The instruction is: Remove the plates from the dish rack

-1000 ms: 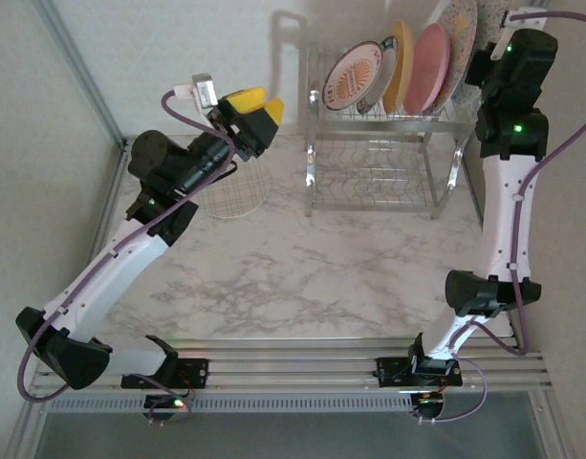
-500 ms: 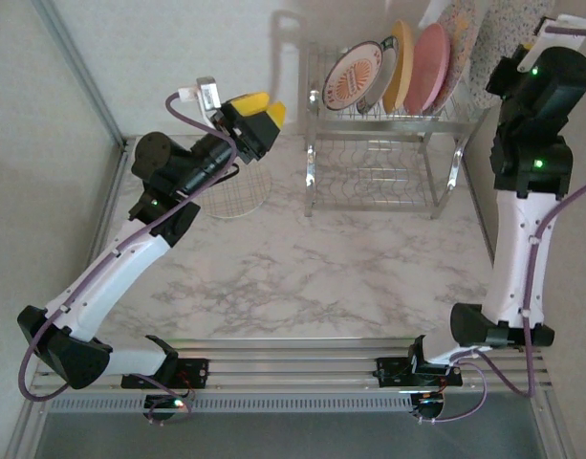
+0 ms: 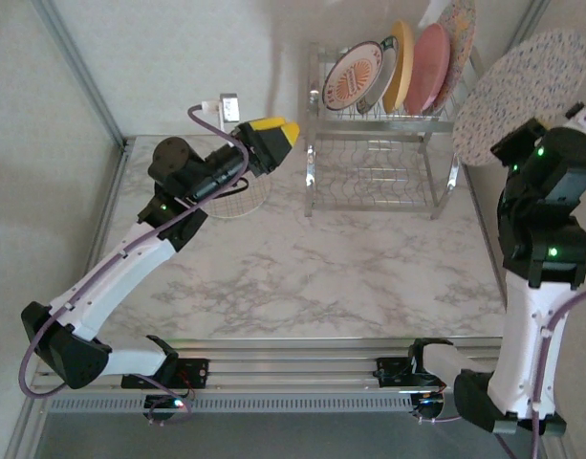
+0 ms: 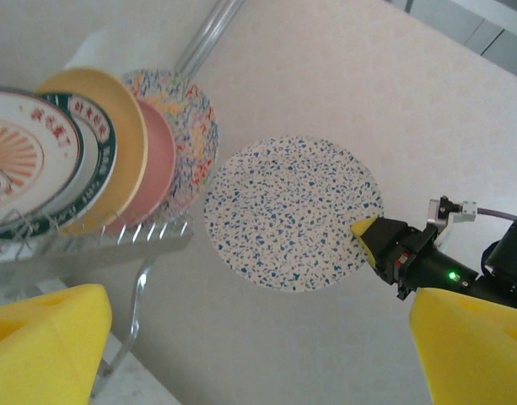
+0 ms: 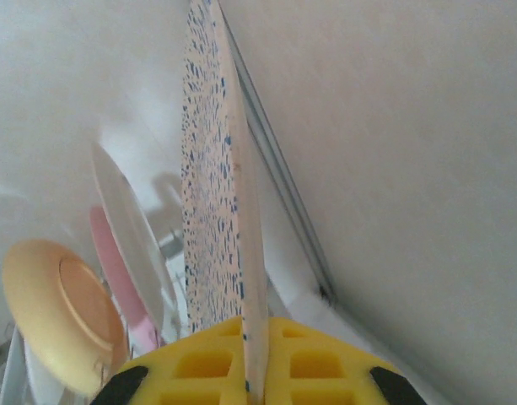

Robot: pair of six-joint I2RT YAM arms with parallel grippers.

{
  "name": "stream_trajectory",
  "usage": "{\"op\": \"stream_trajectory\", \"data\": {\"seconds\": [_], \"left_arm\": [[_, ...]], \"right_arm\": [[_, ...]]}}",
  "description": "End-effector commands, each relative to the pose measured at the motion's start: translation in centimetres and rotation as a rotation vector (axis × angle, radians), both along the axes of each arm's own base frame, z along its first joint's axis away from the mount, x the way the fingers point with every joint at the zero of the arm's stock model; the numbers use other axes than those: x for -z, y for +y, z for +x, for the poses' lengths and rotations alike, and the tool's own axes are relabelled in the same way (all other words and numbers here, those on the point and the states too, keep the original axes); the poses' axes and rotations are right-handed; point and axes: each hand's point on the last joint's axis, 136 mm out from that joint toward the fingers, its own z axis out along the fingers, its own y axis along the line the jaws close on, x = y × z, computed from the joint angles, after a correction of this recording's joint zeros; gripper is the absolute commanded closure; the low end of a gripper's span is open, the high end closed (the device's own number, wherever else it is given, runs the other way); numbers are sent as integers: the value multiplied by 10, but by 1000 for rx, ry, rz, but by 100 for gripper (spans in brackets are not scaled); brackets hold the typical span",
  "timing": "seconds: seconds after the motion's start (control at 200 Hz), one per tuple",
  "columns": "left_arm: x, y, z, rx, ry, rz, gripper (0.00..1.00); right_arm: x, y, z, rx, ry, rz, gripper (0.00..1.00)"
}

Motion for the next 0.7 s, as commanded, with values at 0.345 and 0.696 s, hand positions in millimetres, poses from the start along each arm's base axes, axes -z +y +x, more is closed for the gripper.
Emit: {"op": "stream_trajectory", "data": {"seconds": [0.345,0.696], "left_arm": [[104,-55,-8,187,290,158,10],[200,-73,3,226,634,325,16]], "right_arm": [[112,55,-51,-185,274,486,100],[171,114,-21,-400,316,890,100]]}}
